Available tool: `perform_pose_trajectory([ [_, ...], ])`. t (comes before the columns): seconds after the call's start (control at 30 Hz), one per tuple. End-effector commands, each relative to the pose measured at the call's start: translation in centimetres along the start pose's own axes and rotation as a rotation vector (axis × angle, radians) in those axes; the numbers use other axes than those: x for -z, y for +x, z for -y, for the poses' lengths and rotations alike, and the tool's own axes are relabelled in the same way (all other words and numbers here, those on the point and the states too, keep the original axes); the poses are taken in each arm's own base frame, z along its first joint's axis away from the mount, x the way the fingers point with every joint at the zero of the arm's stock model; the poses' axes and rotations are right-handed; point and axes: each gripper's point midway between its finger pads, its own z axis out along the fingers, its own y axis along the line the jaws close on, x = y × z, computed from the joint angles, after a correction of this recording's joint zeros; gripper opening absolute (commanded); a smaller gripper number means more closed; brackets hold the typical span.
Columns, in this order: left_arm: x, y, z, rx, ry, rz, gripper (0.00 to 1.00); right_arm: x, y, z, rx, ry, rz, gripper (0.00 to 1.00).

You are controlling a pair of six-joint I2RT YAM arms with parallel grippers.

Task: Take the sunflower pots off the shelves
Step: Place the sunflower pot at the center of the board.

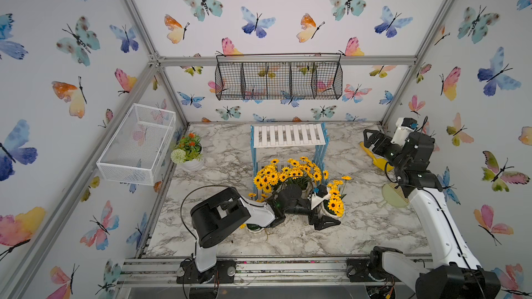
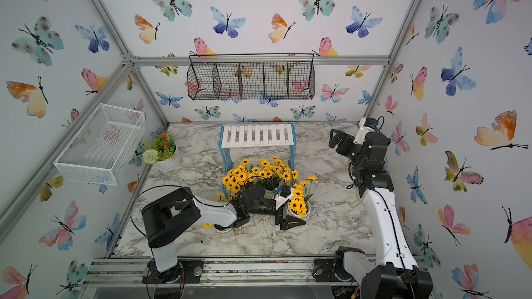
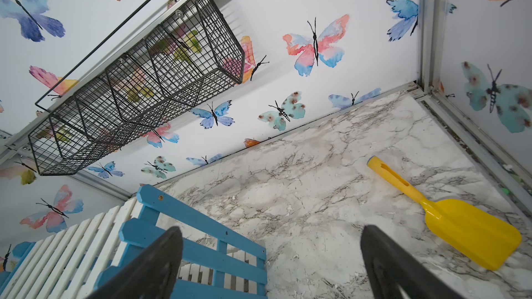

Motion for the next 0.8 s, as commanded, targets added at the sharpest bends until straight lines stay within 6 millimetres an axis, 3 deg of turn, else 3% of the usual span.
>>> perform_pose_trajectory([
  [0.0, -0.7, -3.3, 0.9, -0.048, 0.074, 0.123, 0.0, 0.0, 0.0, -0.1, -0.002, -0.02, 0.012, 0.99],
  [0.23, -1.7, -2.1, 0.1, -0.05, 0.059, 0.131, 0.0, -0.1, 0.1, -0.1, -0.004, -0.025, 0.012, 0.99],
  [0.4, -3.3, 0.7, -0.7, -0.077, 0.022, 0.054, 0.0, -0.2, 0.2, -0.3, -0.007, -0.037, 0.009, 0.99],
  [0.77, -4.8, 2.3, -2.3, -0.087, -0.004, 0.052, 0.0, -0.3, 0.4, -0.4, -0.013, -0.053, 0.006, 0.99],
])
